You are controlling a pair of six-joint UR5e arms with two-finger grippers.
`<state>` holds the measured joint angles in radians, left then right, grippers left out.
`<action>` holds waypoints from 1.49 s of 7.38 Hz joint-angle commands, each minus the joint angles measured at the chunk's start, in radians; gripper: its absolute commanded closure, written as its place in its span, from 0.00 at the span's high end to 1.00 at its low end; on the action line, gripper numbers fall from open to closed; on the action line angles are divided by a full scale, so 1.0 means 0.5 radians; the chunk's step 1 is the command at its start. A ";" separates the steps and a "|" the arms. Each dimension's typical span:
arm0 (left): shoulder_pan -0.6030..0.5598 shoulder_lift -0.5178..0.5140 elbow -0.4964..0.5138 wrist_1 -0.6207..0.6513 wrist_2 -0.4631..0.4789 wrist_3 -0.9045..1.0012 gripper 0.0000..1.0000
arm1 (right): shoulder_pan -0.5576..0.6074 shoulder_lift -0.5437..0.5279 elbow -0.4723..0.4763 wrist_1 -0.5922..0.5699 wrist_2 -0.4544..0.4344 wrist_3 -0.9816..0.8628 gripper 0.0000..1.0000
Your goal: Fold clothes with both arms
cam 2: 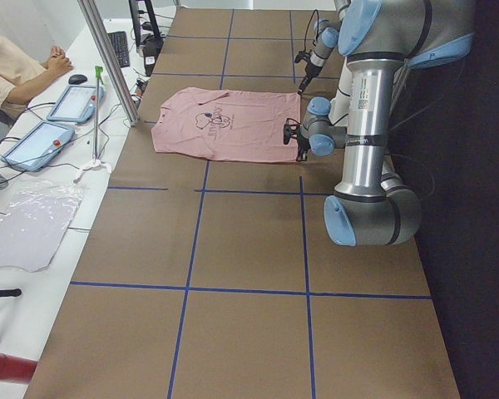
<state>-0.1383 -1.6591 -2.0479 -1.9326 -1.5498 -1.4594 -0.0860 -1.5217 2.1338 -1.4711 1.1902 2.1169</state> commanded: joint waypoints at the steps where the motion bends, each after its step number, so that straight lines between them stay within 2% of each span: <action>1: 0.000 0.002 0.000 0.000 -0.002 0.001 0.00 | 0.000 0.003 -0.024 0.000 -0.003 0.000 0.43; 5: 0.000 -0.001 -0.003 0.000 -0.002 0.001 0.00 | 0.028 0.009 -0.046 0.000 -0.003 0.000 0.40; 6: 0.000 -0.001 -0.003 0.000 -0.002 0.001 0.00 | 0.046 0.009 -0.046 0.000 -0.003 0.000 0.33; 7: 0.000 -0.001 -0.006 0.000 -0.002 0.001 0.00 | 0.064 0.012 -0.046 0.000 -0.003 0.000 0.32; 11: 0.000 -0.011 -0.006 0.000 -0.008 0.001 0.00 | 0.071 0.015 -0.046 0.000 0.000 -0.003 0.30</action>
<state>-0.1384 -1.6630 -2.0505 -1.9328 -1.5535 -1.4588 -0.0501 -1.5144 2.1119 -1.4711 1.1898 2.1154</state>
